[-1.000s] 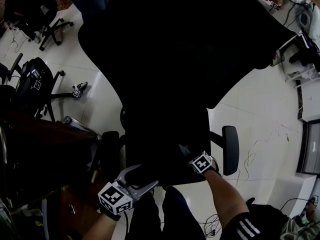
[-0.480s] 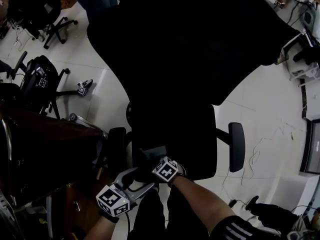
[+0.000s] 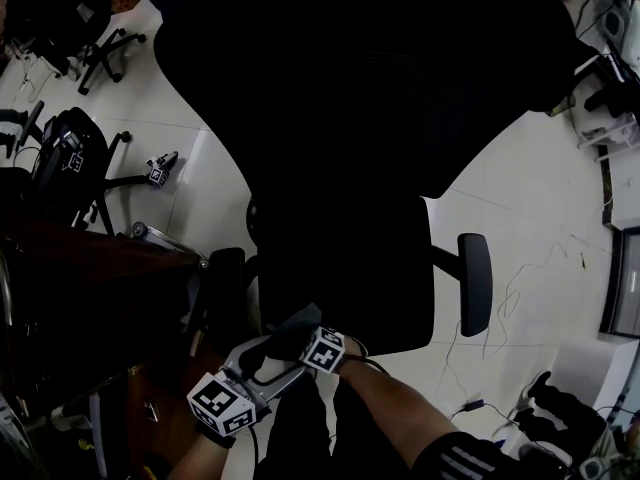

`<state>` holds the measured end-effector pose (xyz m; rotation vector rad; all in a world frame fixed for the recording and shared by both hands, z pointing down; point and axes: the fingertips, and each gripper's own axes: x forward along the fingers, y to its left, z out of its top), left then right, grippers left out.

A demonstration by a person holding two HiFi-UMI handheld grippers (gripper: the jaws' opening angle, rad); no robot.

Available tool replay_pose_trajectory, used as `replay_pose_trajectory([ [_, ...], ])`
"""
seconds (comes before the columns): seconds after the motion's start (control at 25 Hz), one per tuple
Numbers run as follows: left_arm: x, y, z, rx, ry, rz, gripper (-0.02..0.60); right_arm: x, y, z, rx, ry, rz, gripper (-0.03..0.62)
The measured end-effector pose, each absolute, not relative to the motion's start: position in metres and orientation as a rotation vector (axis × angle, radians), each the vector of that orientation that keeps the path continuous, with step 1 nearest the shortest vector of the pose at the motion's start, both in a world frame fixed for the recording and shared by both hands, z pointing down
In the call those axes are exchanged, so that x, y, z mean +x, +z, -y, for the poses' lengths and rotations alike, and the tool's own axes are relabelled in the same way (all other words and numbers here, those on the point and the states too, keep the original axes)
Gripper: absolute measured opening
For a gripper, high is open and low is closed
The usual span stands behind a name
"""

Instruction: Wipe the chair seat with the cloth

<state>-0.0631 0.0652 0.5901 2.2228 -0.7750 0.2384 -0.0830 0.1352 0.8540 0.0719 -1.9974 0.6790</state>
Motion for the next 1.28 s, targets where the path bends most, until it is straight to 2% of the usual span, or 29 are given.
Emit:
replay_pose_trajectory([
  [0.28,-0.036,0.588,-0.064,2.253,0.243,0.712,0.331,0.048,0.877,-0.131,0.203,0.696,1.837,0.025],
  [0.72,-0.002,0.580,-0.054,2.298,0.249,0.653,0.331,0.180,0.867,-0.120,0.456,0.804,1.716,0.025],
  [0.96,0.008,0.568,-0.056,2.312,0.250,0.633,0.331,0.179,0.849,-0.112,0.608,0.940,1.769,0.025],
  [1.28,-0.014,0.515,-0.058,2.412,0.245,0.625,0.324,0.112,0.693,-0.063,0.812,0.904,2.194,0.025],
])
